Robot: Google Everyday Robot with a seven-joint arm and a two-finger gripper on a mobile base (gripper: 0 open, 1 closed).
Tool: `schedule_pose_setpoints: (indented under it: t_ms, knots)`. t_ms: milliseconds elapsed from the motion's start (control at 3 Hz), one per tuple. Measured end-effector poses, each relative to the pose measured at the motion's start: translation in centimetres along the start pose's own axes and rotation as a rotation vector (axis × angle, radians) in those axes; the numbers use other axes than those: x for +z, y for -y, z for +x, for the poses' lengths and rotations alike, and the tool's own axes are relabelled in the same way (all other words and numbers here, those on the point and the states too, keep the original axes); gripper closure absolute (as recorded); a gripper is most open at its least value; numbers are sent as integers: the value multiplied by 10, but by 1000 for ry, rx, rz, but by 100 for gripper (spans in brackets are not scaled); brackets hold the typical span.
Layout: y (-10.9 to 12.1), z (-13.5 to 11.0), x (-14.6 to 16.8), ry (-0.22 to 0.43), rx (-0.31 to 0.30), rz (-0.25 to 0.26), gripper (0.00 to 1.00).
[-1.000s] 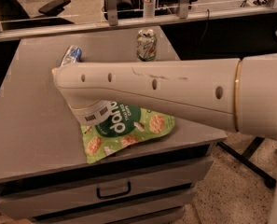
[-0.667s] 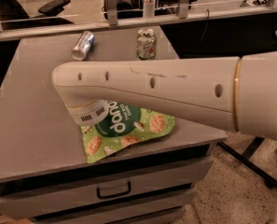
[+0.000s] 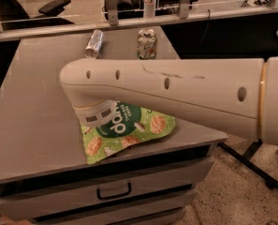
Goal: Move redbull can near 7up can
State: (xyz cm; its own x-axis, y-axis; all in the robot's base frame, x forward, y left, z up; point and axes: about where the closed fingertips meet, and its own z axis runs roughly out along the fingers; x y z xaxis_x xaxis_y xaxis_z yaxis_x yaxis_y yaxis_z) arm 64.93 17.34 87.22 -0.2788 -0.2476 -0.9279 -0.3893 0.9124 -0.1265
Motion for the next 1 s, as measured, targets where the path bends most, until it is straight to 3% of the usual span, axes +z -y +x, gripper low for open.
schedule_pose_setpoints:
  t_ms: [333, 1000]
  knots:
    - [5, -1, -1, 9, -14, 7, 85]
    - [-3, -11, 23, 62, -9, -8, 39]
